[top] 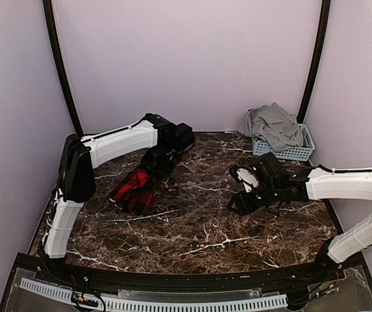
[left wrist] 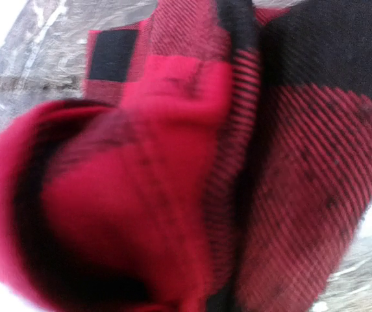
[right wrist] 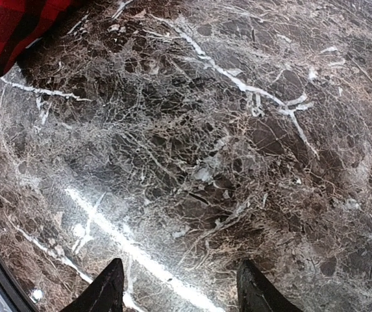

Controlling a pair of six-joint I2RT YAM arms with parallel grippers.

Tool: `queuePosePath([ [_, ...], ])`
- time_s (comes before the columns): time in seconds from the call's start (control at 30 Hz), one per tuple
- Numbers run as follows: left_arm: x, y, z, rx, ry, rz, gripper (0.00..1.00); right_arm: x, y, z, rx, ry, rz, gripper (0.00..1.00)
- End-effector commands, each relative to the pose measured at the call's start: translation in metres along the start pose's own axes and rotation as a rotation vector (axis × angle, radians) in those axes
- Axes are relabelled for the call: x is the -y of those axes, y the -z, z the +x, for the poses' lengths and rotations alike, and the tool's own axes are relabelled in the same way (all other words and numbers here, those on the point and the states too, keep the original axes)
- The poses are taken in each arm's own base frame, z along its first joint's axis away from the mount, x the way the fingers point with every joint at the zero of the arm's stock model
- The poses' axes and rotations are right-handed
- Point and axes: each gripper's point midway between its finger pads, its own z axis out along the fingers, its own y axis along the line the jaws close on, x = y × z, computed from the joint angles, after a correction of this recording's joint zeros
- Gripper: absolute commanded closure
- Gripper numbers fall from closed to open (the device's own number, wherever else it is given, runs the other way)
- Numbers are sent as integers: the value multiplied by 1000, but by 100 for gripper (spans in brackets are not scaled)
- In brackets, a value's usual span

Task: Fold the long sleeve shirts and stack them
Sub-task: Turn over the square-folded shirt at the center of the board.

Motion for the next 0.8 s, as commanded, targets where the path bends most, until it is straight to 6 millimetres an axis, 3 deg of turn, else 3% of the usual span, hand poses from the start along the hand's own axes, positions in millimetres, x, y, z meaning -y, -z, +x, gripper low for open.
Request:
queuePosePath([
  [0.0,66,15,3,44,-24,146,62,13,-4,7,-8,-24,33,44],
  [0.1,102,30,5,93,-54,206,42,18,-4,9,-8,-49,27,44],
  [0.23,130,48,8,136,-83,258,31,17,0,5,11,-69,20,44],
  [0.3,132,56,9,157,-89,264,29,13,2,1,26,-78,-1,44],
  [0.43,111,78,8,239,-73,257,24,4,3,-6,71,-106,-59,45],
  [0.53,90,81,10,280,-47,260,20,-3,4,-11,114,-129,-95,45],
  [0.63,62,71,11,290,35,339,20,-10,5,-16,146,-134,-121,45],
  [0.67,57,55,21,257,44,347,20,-12,5,-17,150,-135,-127,45],
  [0.7,44,60,11,291,102,404,20,-14,5,-17,150,-135,-132,45],
  [0.73,39,47,20,263,114,416,19,-16,4,-17,146,-132,-137,45],
  [0.77,25,50,11,297,170,464,19,-18,3,-17,144,-131,-141,45],
])
